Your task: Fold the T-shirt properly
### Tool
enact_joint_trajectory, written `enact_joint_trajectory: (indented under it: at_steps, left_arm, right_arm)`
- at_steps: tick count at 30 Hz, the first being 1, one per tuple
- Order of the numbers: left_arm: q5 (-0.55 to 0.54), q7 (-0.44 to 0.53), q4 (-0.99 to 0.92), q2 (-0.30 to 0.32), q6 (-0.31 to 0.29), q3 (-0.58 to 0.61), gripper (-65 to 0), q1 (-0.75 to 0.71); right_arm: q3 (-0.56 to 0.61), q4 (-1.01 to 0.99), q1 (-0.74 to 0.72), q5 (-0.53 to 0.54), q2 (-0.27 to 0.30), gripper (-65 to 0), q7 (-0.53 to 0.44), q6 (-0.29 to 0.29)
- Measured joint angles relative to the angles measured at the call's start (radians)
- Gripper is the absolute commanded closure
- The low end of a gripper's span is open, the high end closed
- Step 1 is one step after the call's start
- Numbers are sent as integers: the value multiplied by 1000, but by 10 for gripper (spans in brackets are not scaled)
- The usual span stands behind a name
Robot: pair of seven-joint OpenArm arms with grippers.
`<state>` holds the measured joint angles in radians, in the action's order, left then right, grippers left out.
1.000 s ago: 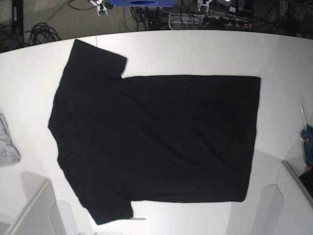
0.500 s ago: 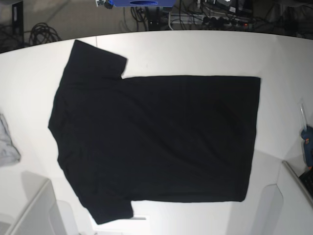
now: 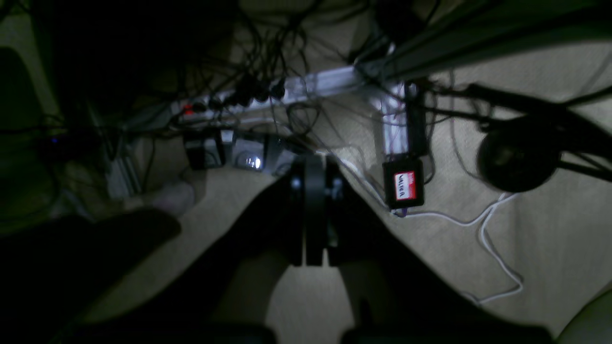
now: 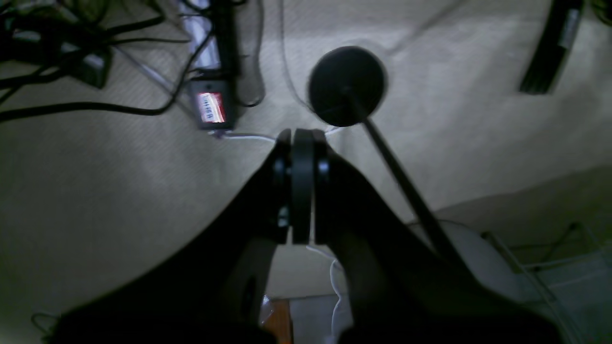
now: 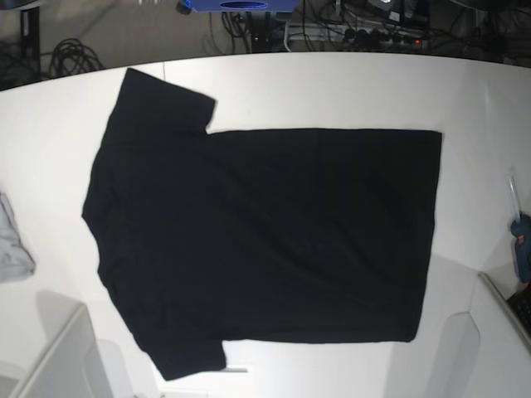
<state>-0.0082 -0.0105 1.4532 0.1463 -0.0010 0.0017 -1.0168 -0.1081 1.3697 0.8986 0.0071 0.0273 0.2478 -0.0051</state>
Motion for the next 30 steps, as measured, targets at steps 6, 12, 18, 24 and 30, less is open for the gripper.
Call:
enact_joint_trajectory:
  at_steps: [6,12,18,24,30]
  left_arm:
    - [-230,1,271,93,1,-46,0,-126]
    - [-332,3,452,156,12,-162,0,-184]
    - [-311,-9,482,132,11,-269,0,-117]
    - [-315,-5,485,109,1,-276,0,-19]
    - [-315,-14,484,112,0,-282,0,58]
  right_arm:
    - [-106,154,32,7,-3,0,47,3]
    - [-214,313,31,4,-8,0,62,2]
    - [-285,486,-79,6,-44,0,163,1]
    - [-294,559,-217,64,-47,0,222,46]
    - [-366,554,-304,265,-62,-72,231,206]
